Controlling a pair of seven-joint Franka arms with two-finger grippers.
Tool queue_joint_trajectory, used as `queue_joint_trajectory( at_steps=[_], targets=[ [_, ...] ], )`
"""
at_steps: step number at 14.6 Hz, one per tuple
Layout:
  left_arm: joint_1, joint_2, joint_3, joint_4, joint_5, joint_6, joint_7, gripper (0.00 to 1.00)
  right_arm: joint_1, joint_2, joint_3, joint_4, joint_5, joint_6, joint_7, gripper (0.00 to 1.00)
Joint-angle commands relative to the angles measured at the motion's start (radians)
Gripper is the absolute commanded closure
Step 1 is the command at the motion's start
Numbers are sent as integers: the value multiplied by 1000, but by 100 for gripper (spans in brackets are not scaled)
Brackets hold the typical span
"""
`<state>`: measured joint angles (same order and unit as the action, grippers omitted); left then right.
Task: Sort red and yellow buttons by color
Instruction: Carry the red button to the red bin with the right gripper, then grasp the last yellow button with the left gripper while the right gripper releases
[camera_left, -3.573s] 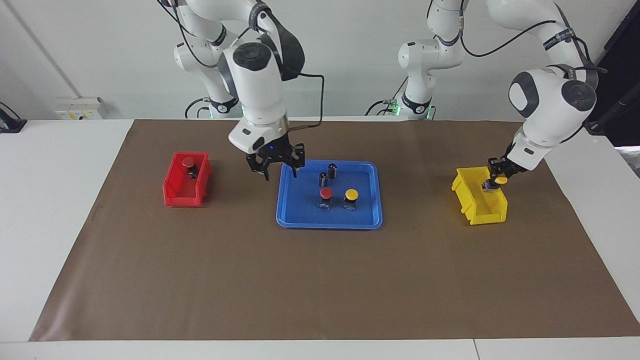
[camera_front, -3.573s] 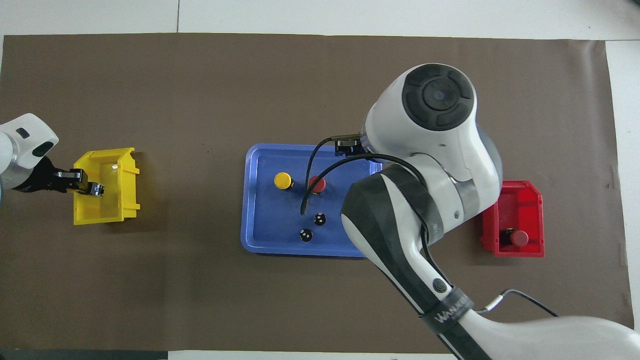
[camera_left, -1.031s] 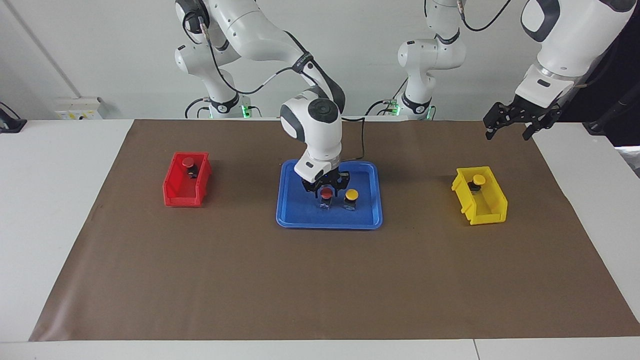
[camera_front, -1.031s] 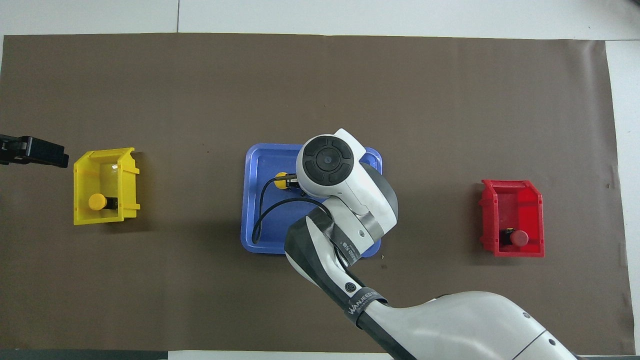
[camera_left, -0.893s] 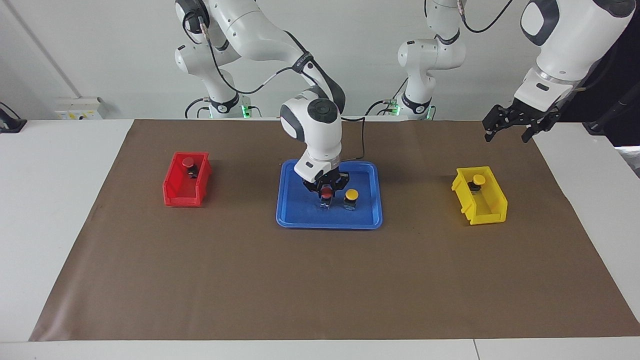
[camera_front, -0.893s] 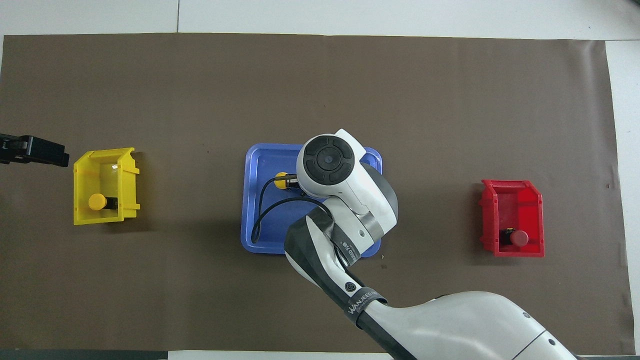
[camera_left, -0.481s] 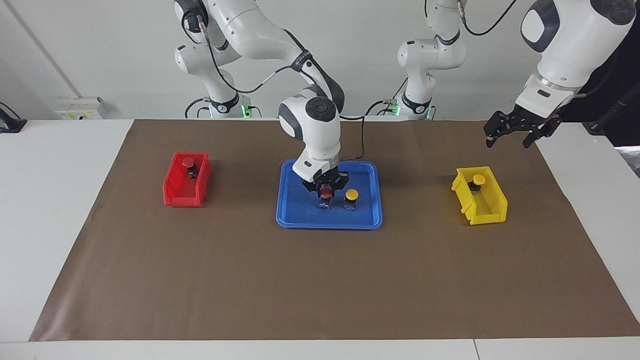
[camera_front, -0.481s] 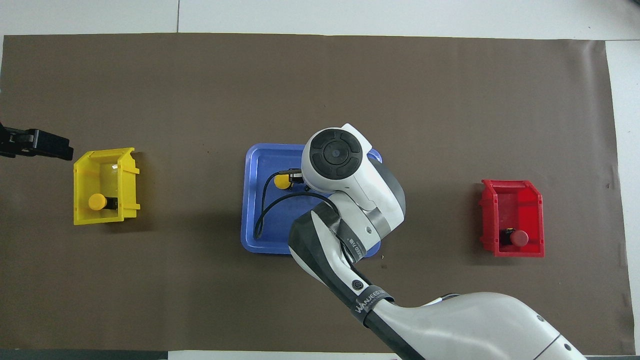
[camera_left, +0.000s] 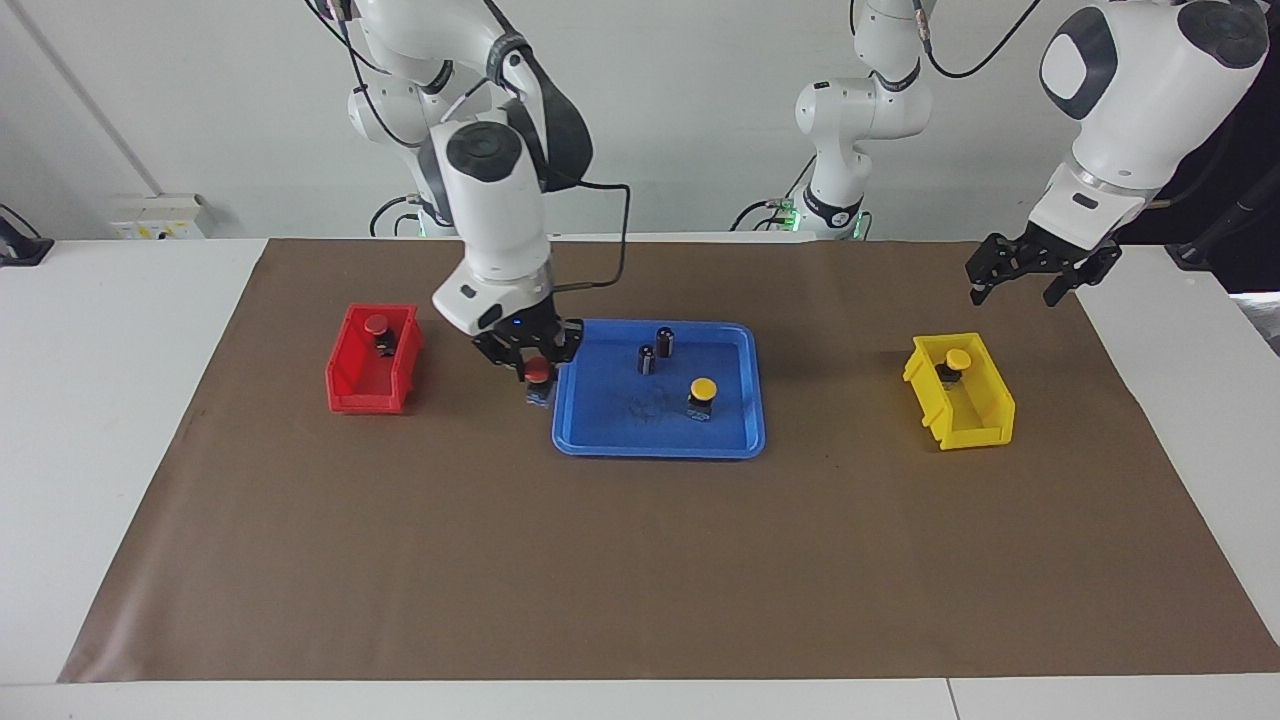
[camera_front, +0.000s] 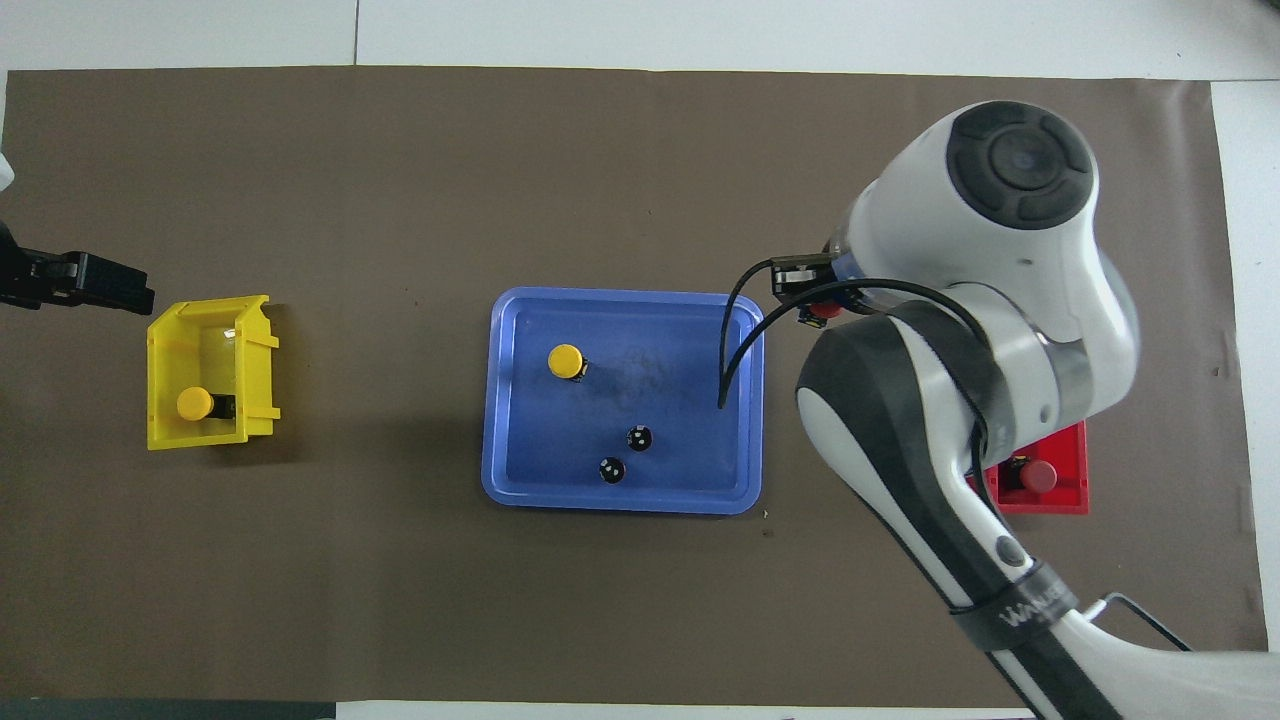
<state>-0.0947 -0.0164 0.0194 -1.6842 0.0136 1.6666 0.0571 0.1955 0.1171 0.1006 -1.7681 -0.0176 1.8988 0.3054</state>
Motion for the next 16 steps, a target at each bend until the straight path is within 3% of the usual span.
queue_joint_trajectory(
  at_steps=[1, 3, 6, 9, 16],
  targets=[
    [-147, -7, 5, -90, -11, 114, -203, 0, -134, -155, 13, -206, 10, 28, -177, 81],
    [-259, 22, 5, -130, -11, 200, -359, 0, -243, -206, 13, -313, 16, 78, -306, 81],
    [-426, 163, 7, -135, -11, 342, -578, 0, -326, -235, 13, -393, 19, 157, -413, 81],
    [-505, 226, 5, -155, -11, 427, -678, 0, -355, -248, 11, -447, 42, 163, -413, 81],
    [-577, 276, 4, -206, -12, 536, -732, 0, -393, -264, 8, -536, 59, 247, -457, 81]
  ],
)
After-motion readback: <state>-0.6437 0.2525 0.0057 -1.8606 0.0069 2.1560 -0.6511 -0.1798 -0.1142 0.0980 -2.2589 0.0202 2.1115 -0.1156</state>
